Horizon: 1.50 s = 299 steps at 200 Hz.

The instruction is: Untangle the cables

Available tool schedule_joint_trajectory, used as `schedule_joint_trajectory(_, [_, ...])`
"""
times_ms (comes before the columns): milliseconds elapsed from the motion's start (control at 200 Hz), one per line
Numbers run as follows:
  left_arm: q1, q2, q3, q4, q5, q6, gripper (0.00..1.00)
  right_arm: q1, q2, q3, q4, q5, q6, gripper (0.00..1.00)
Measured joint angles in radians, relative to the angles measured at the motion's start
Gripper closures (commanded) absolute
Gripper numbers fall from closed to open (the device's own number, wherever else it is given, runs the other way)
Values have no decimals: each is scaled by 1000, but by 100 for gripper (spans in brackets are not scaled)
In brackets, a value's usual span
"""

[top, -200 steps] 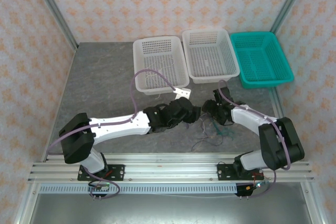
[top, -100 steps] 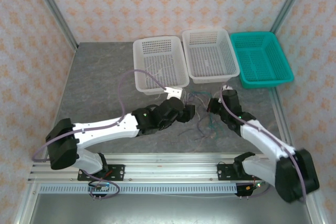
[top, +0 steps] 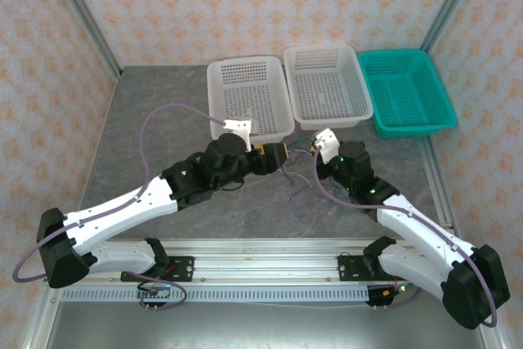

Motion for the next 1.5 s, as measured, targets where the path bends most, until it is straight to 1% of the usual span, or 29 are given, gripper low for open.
schedule_joint_trajectory(30, [1,6,-1,5,14,-11,46,3,2,3,-4,-14,-8,100])
schedule_joint_trajectory(90, [6,24,-2,25,48,-20,61,5,2,9,-9,-58,-13,100])
schedule_joint_trajectory(110, [8,32,-2,35,59,-12,65,5,2,11,-9,-74,-11,100])
schedule_joint_trajectory(175, [15,65,-2,89,104,29,70,5,4,12,-6,-138,11,100])
schedule_joint_trajectory(265, [19,108,-2,144,146,154,71,6,20,12,1,-219,66,100])
schedule_joint_trajectory(380, [27,145,-2,183,192,329,61,6,42,12,2,-272,124,100])
schedule_joint_trajectory(485, [64,170,0,213,228,426,58,6,44,12,3,-291,161,100])
schedule_joint_trajectory(661, [124,217,27,249,291,490,56,6,40,12,3,-296,203,100])
schedule_joint_trajectory(846, [129,299,40,338,425,500,56,6,39,12,22,-299,231,100])
schedule_joint_trajectory(916, [129,336,45,357,443,500,56,6,39,12,26,-299,238,100])
schedule_joint_trajectory(951, [130,352,45,366,446,494,59,6,37,12,23,-296,239,100])
schedule_joint_trajectory(976, [133,359,45,372,447,494,62,6,36,11,18,-295,242,100])
schedule_joint_trajectory(1076, [144,374,45,399,450,486,81,6,28,11,19,-294,246,100])
schedule_joint_trajectory(1156, [150,382,45,420,441,476,88,6,16,11,24,-294,249,100])
schedule_joint_trajectory(1231, [151,383,45,427,421,473,100,6,14,11,27,-294,253,100])
schedule_joint_trajectory(1336, [151,382,44,433,396,469,100,6,14,10,37,-283,263,100])
schedule_joint_trajectory(1351, [151,382,44,434,394,466,100,6,14,9,40,-280,265,97])
schedule_joint_trajectory(1376, [151,382,44,435,392,458,100,6,13,6,46,-270,273,88])
schedule_joint_trajectory(1391, [151,382,44,436,390,453,100,6,13,2,51,-261,283,85])
schedule_joint_trajectory(1426, [151,379,42,438,389,439,100,6,13,-5,61,-241,301,82])
schedule_joint_trajectory(1496, [155,359,37,444,386,393,100,7,13,-28,82,-177,360,81])
